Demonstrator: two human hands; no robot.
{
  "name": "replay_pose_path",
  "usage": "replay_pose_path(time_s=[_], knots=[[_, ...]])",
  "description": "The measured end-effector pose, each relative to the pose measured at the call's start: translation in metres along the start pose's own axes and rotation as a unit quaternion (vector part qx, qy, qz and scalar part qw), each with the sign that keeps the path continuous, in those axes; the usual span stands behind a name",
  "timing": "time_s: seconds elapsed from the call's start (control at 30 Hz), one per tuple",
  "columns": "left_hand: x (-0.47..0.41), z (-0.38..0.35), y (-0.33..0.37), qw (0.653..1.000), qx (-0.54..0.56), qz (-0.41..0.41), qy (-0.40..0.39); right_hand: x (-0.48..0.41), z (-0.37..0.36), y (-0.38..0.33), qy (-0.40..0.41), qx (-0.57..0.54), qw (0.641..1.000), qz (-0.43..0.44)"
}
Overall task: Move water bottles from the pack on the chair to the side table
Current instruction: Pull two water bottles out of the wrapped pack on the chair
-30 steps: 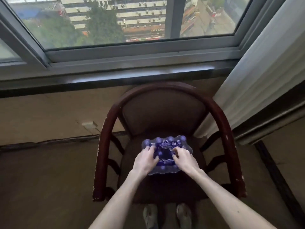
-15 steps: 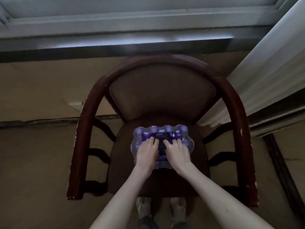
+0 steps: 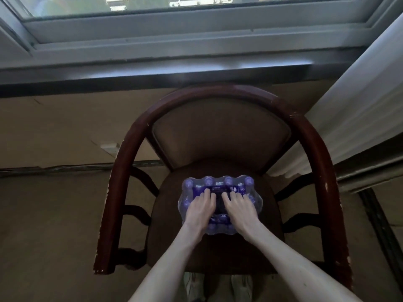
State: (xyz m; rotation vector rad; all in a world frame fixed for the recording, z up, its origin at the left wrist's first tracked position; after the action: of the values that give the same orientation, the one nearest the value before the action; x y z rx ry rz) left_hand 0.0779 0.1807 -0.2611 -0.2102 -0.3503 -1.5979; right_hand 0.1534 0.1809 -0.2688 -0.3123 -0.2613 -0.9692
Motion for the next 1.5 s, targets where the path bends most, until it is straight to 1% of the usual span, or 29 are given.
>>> replay_pose_path(time_s=[0.33, 0.47, 0.63, 0.9, 1.0, 1.13, 1.23, 1.3, 1.4, 1.47, 1.5], knots=[[0.008, 0.023, 0.001, 1.0, 0.001, -0.029, 0.007, 0.004, 0.016, -0.002, 0.012, -0.021, 0.999, 0.027], [0.015, 0.039, 0.005, 0.998, -0.036, -0.05, 0.026, 0.01, 0.032, -0.003, 0.036, -0.015, 0.998, 0.041], [0.03, 0.054, 0.004, 0.995, -0.058, -0.055, 0.055, 0.022, 0.047, -0.009, 0.072, -0.001, 0.995, 0.065], [0.057, 0.086, 0.0, 0.995, 0.012, -0.051, 0.08, 0.039, 0.081, -0.016, 0.117, 0.052, 0.988, 0.084], [0.068, 0.103, 0.001, 0.993, -0.005, -0.048, 0.111, 0.045, 0.094, -0.019, 0.129, 0.093, 0.983, 0.093], [0.085, 0.142, 0.009, 0.981, -0.022, -0.055, 0.186, 0.055, 0.132, -0.018, 0.215, 0.121, 0.965, 0.084], [0.097, 0.167, 0.006, 0.975, -0.044, -0.04, 0.214, 0.061, 0.159, -0.017, 0.255, 0.126, 0.955, 0.09], [0.105, 0.178, 0.002, 0.979, -0.006, -0.029, 0.2, 0.066, 0.172, -0.021, 0.268, 0.129, 0.949, 0.106], [0.115, 0.189, -0.009, 0.977, 0.111, -0.016, 0.178, 0.077, 0.187, -0.028, 0.274, 0.118, 0.946, 0.123], [0.119, 0.203, -0.017, 0.961, 0.211, -0.007, 0.18, 0.085, 0.198, -0.029, 0.286, 0.102, 0.944, 0.127], [0.12, 0.211, -0.022, 0.946, 0.266, -0.004, 0.182, 0.088, 0.204, -0.029, 0.292, 0.092, 0.943, 0.129]])
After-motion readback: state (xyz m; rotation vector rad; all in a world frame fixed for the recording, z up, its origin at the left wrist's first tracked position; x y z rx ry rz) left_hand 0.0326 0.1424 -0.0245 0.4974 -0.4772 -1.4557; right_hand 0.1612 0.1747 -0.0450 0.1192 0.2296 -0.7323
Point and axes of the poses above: each hand's wrist, its own x-axis away from the middle knuckle, its own z-axis out of the back of the hand, y = z × x, the point moved 10 cm from there along -x, towards the middle knuckle, and after that the axes turned 14 degrees about z, right-handed, at the moved point
